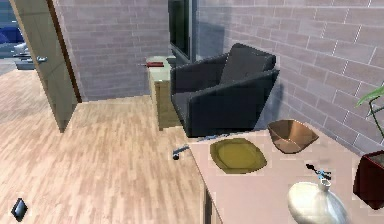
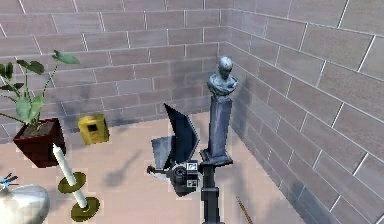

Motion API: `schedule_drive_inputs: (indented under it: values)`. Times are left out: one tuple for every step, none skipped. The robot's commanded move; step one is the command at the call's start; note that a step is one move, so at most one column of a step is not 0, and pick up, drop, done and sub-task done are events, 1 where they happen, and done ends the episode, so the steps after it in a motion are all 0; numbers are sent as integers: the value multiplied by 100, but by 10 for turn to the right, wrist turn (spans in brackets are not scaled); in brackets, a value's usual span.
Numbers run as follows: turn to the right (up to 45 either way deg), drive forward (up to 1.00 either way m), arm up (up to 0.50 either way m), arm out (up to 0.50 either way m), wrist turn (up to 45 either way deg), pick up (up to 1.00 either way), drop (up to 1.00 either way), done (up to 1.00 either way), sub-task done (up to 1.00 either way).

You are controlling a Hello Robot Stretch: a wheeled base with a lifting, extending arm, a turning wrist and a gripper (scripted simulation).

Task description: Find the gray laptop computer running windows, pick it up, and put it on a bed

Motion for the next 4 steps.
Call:
schedule_drive_inputs:
  values:
    - [0, 0, 0, 0, 0, 100, 0, 0, 0]
    - [0, 0, 10, 0, 0, 0, 0, 0, 0]
    - [0, 0, 22, 0, 0, 0, 0, 0, 0]
    - [0, 0, 0, 0, -450, 0, 0, 0, 0]
